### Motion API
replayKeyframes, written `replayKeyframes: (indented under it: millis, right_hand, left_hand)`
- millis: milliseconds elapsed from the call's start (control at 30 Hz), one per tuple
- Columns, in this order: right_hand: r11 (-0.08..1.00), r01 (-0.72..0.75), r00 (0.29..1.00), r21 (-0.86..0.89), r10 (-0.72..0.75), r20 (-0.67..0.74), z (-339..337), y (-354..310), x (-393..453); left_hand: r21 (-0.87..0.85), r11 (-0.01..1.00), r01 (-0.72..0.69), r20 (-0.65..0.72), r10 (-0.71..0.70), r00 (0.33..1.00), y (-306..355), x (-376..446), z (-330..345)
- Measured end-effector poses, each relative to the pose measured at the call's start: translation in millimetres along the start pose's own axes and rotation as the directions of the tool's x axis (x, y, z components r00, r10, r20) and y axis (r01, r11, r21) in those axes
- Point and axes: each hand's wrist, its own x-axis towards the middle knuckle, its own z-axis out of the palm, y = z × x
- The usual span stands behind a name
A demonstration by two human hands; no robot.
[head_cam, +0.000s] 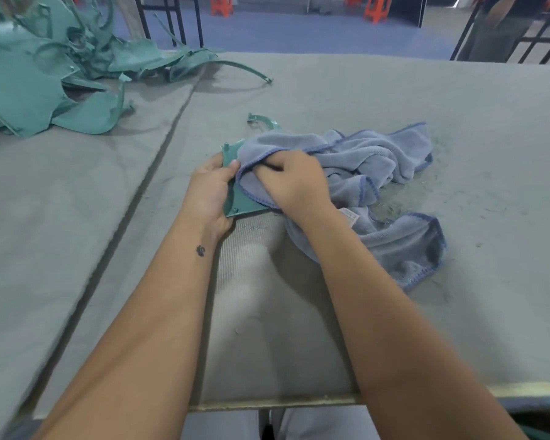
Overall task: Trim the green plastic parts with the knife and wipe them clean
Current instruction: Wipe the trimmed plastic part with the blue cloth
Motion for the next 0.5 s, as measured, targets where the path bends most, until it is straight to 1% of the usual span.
replayKeyframes:
  millis: [67, 100, 133, 167, 233, 300, 433, 467, 500]
  right_hand:
    - [0.987, -0.003, 1.000, 0.160, 0.001, 0.013, -6, 4, -5]
    - [0.978, -0.008, 1.000, 0.206, 0.003, 0.020, -8, 5, -6]
    - [0.978, -0.015, 1.000, 0.210, 0.009, 0.028, -8, 5, -6]
    - [0.985, -0.025, 0.999, 0.169, 0.018, 0.043, -8, 3, -5]
    - [0.999, -0.034, 0.997, -0.024, 0.036, 0.073, -6, 2, -2]
    - [0.983, 0.026, 0.998, -0.183, -0.015, 0.060, -3, 3, 1]
    - [0.966, 0.081, 0.996, -0.247, -0.073, 0.040, -9, 4, -2]
    - [0.966, 0.091, 0.995, -0.242, -0.080, 0.055, -12, 8, -5]
    - [0.979, 0.088, 0.994, -0.184, -0.076, 0.073, -16, 11, -8]
  left_hand:
    - [0.009, 1.000, 0.012, -0.003, -0.012, 1.000, 1, 0, 1]
    - [0.016, 1.000, 0.012, 0.001, -0.012, 1.000, 1, -1, 1]
    - [0.023, 1.000, 0.011, 0.005, -0.011, 1.000, 0, -1, 1]
    - [0.034, 0.999, 0.008, 0.006, -0.008, 1.000, 0, -1, 1]
    - [0.071, 0.997, 0.000, 0.004, 0.000, 1.000, -2, 0, 1]
    - [0.097, 0.995, -0.004, 0.000, 0.004, 1.000, -2, 0, 0]
    - [0.130, 0.991, 0.019, -0.040, -0.014, 0.999, -1, 2, -2]
    - [0.133, 0.991, 0.024, -0.047, -0.018, 0.999, -1, 3, -2]
    - [0.134, 0.991, 0.028, -0.048, -0.022, 0.999, -1, 3, -2]
